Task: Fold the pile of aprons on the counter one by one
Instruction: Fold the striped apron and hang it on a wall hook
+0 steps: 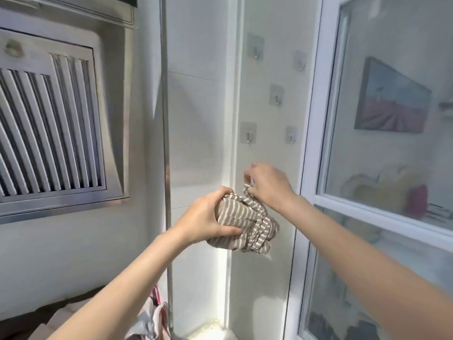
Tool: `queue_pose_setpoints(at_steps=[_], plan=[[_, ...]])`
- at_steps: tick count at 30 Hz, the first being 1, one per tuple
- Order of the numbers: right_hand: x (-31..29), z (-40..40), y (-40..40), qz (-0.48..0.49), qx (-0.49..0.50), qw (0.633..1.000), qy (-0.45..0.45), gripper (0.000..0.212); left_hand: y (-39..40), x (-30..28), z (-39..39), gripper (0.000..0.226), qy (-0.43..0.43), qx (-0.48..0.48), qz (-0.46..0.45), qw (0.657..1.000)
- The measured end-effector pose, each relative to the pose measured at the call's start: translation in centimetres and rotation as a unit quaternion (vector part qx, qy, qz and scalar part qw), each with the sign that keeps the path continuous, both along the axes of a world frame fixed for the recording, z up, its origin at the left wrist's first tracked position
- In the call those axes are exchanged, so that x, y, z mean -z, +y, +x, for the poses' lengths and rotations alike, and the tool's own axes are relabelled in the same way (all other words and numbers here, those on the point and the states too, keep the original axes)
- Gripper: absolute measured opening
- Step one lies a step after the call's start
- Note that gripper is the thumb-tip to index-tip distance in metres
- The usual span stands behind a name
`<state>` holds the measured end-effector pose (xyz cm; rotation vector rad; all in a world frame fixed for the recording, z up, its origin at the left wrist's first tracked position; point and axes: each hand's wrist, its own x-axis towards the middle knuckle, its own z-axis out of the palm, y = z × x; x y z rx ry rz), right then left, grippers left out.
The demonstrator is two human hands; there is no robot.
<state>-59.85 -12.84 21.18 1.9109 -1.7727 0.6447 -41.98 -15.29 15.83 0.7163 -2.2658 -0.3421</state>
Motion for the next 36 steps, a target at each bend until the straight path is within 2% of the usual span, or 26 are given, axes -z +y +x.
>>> queue_pose_setpoints(at_steps=[2,3,5,9,13,15,16,18,21,24,28,32,36], plan=[[-0.8,-1.8,-0.5,-0.036,0.016,0.989,-0.14,0.009,-0.4,-0.8,-2.2,0.069,0.028,-0.013,-0.006,0.999],[-1.2,-2.3,-0.8,-0.053,0.0,0.974,-0.221,0.008,-0.7,-1.3,-2.9,0.07,0.044,-0.018,-0.01,0.999],[-2.1,-3.4,-1.4,-0.065,-0.041,0.942,-0.325,0.015,-1.1,-2.2,-4.5,0.072,0.065,-0.026,-0.023,0.997],[-4.6,-4.0,-2.7,-0.067,-0.095,0.893,-0.435,0.03,-1.6,-3.5,-6.0,0.068,0.024,0.003,-0.041,0.999],[-6.4,-4.1,-5.1,-0.079,-0.142,0.834,-0.527,0.018,-3.1,-5.1,-6.8,0.06,-0.044,0.007,-0.02,0.999],[-6.0,-4.5,-6.8,-0.078,-0.137,0.815,-0.557,0.02,-4.3,-6.1,-6.5,0.056,-0.087,-0.018,-0.023,0.996],[-5.8,-4.7,-7.4,-0.094,-0.12,0.819,-0.554,0.021,-4.9,-6.5,-6.4,0.055,-0.09,-0.032,-0.017,0.995],[-6.4,-4.9,-8.4,-0.147,-0.087,0.833,-0.526,0.022,-6.0,-7.6,-6.5,0.05,-0.035,-0.041,0.033,0.998],[-8.2,-4.4,-8.5,-0.188,-0.061,0.875,-0.442,0.014,-6.7,-9.2,-7.4,0.05,0.03,-0.024,0.104,0.994],[-8.2,-4.2,-8.8,-0.157,-0.041,0.915,-0.37,0.006,-6.8,-9.9,-8.0,0.064,-0.003,-0.034,0.103,0.994],[-6.6,-4.4,-9.4,-0.087,0.003,0.944,-0.317,0.011,-6.8,-8.8,-7.7,0.058,-0.065,-0.043,0.114,0.99],[-5.7,-4.2,-9.8,-0.038,0.035,0.96,-0.274,0.011,-7.1,-7.8,-7.7,0.071,-0.074,-0.062,0.134,0.986],[-3.7,-5.7,-9.5,-0.03,-0.03,0.935,-0.353,0.009,-7.8,-5.9,-7.2,0.055,-0.053,-0.061,0.175,0.981]])
